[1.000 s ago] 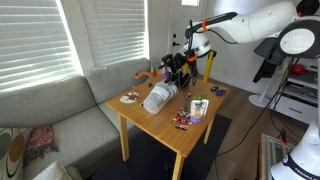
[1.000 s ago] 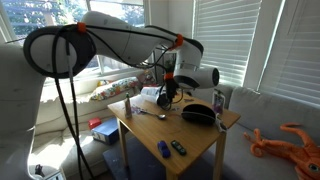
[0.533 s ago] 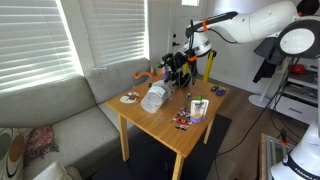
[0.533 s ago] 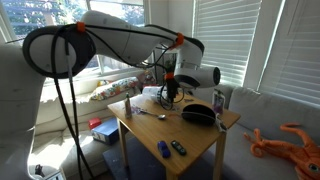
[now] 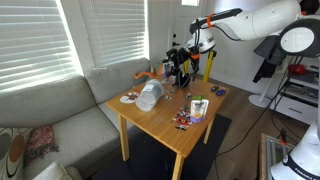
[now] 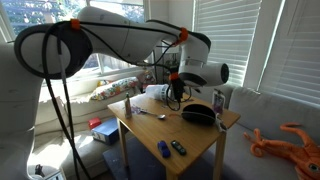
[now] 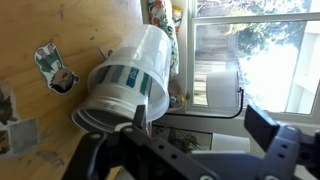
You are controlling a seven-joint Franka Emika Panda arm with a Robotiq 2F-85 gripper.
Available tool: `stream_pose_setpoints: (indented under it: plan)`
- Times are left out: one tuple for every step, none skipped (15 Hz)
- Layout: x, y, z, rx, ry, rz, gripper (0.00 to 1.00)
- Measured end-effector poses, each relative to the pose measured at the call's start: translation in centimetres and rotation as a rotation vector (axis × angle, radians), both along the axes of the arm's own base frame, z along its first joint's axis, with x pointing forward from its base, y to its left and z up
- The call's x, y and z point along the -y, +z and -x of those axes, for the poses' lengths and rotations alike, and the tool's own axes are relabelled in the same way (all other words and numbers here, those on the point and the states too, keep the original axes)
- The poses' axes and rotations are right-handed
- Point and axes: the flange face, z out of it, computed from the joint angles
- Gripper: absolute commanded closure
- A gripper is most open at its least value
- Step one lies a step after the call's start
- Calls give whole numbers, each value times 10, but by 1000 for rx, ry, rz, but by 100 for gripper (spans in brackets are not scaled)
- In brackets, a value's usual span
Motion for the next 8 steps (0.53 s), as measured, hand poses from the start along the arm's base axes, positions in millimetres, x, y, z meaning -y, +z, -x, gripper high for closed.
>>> stream_pose_setpoints:
  plan:
    - [2,-1,0,26,5,6,0]
    - [4,-4,-1,54,6,18,0]
    - [4,-8,-4,87,5,33,0]
    - [4,-13,-7,123,4,49,0]
    - [1,-17,-10,157,6,58,0]
    - [-4,-20,-13,183,13,65,0]
    - [-9,-21,-16,204,24,69,0]
    - [-15,-21,-17,223,37,71,0]
